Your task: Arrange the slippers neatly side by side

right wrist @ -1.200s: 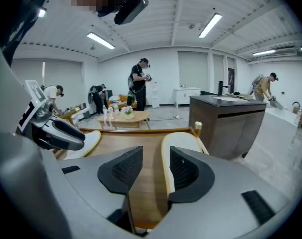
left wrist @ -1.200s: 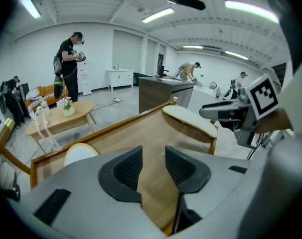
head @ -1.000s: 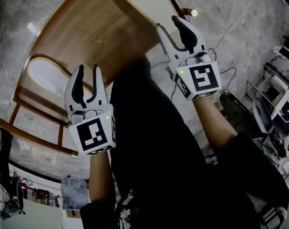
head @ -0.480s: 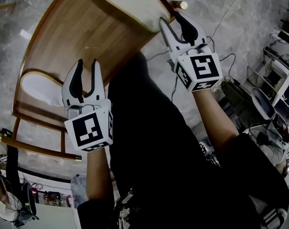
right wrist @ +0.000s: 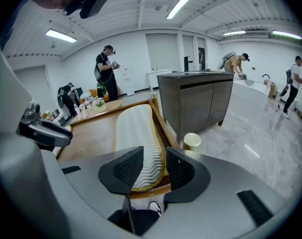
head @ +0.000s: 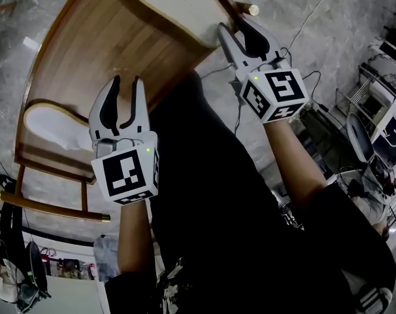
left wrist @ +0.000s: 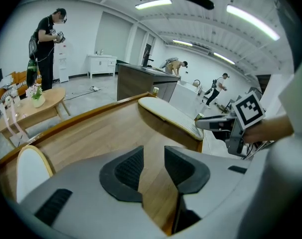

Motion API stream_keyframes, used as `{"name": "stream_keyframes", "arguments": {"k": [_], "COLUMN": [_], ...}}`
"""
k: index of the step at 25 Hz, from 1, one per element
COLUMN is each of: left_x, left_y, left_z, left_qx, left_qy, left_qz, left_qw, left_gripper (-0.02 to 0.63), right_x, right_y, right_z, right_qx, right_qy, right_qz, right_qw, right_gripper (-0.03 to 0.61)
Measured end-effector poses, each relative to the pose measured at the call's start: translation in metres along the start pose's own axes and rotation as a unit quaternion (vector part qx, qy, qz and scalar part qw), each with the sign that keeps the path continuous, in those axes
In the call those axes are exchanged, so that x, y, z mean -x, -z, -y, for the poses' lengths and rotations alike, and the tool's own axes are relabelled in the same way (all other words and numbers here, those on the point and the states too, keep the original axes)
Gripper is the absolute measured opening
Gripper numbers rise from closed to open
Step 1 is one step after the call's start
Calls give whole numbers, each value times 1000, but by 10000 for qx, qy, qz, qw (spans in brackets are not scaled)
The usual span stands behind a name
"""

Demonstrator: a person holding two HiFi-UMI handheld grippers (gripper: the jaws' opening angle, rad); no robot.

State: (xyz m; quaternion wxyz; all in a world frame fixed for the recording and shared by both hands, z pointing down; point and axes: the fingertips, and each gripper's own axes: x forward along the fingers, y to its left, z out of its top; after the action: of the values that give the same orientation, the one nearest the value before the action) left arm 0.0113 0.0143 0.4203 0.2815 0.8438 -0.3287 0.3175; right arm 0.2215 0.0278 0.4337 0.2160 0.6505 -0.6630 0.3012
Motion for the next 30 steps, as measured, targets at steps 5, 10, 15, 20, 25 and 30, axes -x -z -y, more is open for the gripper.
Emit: {"name": "stream_keyframes", "arguments": {"k": [5,10,15,20,25,30], "left_x": [2,5,9,16,22,23], "left_y": [3,7,6,2,1,3], "left_z": [-3,-2,3,1,-3,-6], "left_qx": [26,20,35,32,-136,-64], "left_qy": [-90,-134,-123,-204,-357,-397], "left_qz": [-15,-24,49,147,253,315], "left_qw": [10000,9999,9999,9997,9990,9987], "left_gripper": [126,124,124,124,110,110], "right_x": [-6,-9,-7,-4,5,12], "right_y": [2,7,10,6,-1,-4], "right_z": [-1,0,1,-6,-11,-23], "right_qx": [-168,-494,-960,-899,-520,-82], "right_qy": [-111,-362,-694,-722,-474,-243], "right_qz": [2,-27,-113,-159,34,111], "right_qw": [9998,9981,9929,9932,9975,9996], "right_gripper": [131,127,126,112,64,52]}}
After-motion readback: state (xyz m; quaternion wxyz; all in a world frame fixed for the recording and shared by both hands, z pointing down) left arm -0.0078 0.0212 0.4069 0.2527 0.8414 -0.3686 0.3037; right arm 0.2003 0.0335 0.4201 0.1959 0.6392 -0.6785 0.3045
